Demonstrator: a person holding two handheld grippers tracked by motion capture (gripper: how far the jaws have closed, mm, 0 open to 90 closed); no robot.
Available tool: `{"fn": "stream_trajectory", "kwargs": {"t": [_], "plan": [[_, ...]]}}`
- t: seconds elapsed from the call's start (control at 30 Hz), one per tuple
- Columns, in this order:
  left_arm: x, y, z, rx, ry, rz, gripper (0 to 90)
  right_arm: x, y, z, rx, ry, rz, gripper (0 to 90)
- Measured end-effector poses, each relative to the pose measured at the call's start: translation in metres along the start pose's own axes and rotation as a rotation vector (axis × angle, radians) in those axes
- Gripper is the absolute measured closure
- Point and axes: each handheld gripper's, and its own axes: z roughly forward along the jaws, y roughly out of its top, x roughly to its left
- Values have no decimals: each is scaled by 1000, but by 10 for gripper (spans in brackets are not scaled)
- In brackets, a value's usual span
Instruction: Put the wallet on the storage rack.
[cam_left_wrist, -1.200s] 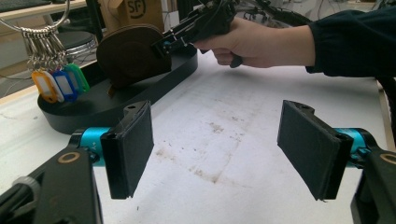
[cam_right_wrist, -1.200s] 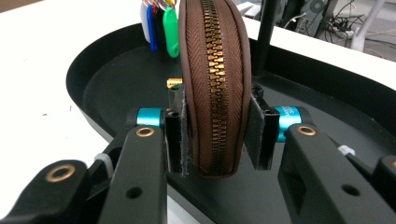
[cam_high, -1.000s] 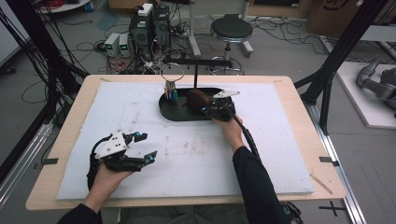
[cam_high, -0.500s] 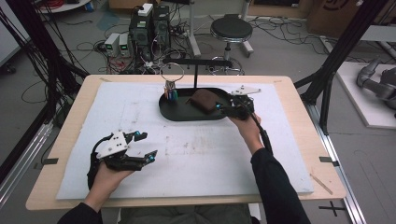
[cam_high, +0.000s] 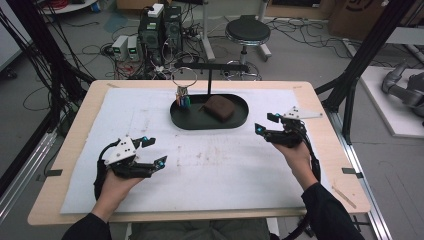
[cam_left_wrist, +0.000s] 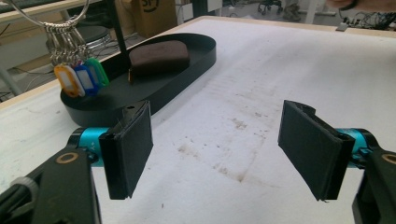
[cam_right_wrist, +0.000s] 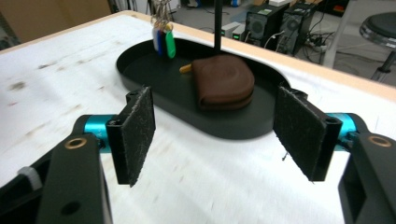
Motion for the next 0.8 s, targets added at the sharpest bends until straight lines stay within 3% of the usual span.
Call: {"fn": "stream_trajectory", "kwargs": {"t": [0.2,0.37,0.6,0.8], "plan": [[6,-3,-3,13,43,-8,254,-2,-26,-21,-6,13,42,222],[11,-7,-8,12,94,-16,249,-8,-40,-31,-14,10,70,215],[16,-14,-15,18,143,-49,249,-23,-49,-30,28,-25,94,210],[15,-12,-20,0,163,-66,249,-24,-50,-29,31,-24,87,210]]}}
